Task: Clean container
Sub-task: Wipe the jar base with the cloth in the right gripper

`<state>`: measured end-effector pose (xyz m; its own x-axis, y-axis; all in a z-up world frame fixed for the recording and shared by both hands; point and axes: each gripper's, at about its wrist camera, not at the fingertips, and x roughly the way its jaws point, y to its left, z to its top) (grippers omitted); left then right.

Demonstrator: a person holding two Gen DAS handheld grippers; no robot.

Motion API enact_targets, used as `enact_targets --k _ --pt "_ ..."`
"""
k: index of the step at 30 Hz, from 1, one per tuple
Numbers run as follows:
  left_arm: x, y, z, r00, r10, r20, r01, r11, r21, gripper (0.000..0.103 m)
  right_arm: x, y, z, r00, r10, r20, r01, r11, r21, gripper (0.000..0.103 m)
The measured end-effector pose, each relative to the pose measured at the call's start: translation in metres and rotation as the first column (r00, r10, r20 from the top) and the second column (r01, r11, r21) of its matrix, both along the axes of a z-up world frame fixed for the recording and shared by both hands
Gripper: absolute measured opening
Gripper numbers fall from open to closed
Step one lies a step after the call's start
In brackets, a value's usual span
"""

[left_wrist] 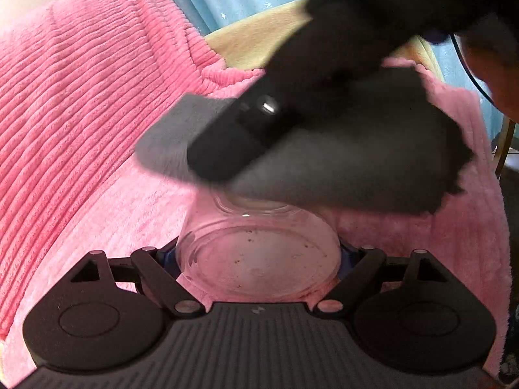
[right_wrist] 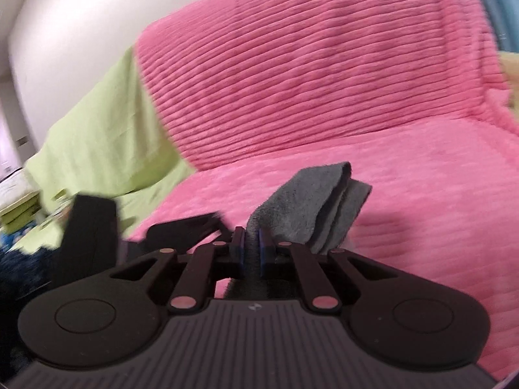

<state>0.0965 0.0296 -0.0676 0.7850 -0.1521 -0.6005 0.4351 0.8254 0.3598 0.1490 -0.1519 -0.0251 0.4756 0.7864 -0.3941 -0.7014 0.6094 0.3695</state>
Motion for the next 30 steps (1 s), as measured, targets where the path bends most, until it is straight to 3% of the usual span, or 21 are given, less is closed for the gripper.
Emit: enact_targets --k 3,6,11,15,19,23,30 --pt "0.000 0.000 0.000 1.000 -0.002 0.004 0.002 1.000 -0.009 0.085 0.006 -0.005 -0.001 0.994 -0.113 0.014 0.113 0.993 -0.024 0.005" --pt "0.002 0.002 0.002 1.000 0.003 -0.012 -0.003 0.999 -0.036 0.086 0.006 -0.008 -0.001 0.992 -0.126 0.001 0.126 0.992 -0.019 0.005" --pt "0.016 0.019 0.004 0.989 0.023 -0.148 -0.055 0.976 -0.209 0.086 0.002 -0.012 0.000 0.991 -0.130 -0.013 0.130 0.991 -0.026 0.005" --pt "0.005 0.006 0.000 0.998 0.007 -0.061 -0.014 0.994 -0.107 0.085 -0.004 -0.019 0.006 0.991 -0.131 -0.020 0.131 0.991 -0.031 0.008" --pt "-0.003 -0.004 -0.001 1.000 -0.016 0.011 0.016 1.000 -0.008 0.085 -0.018 -0.017 0.013 1.000 0.009 0.000 -0.009 1.000 0.020 0.008" --pt "-0.007 -0.009 0.000 1.000 -0.021 0.021 0.021 1.000 0.009 0.085 -0.027 -0.001 0.012 0.994 0.109 -0.003 -0.109 0.994 0.022 0.007" --pt "-0.006 -0.015 -0.005 1.000 -0.023 0.014 0.023 0.999 0.023 0.085 -0.006 -0.005 -0.002 0.997 0.047 -0.065 -0.041 0.995 0.092 0.004"
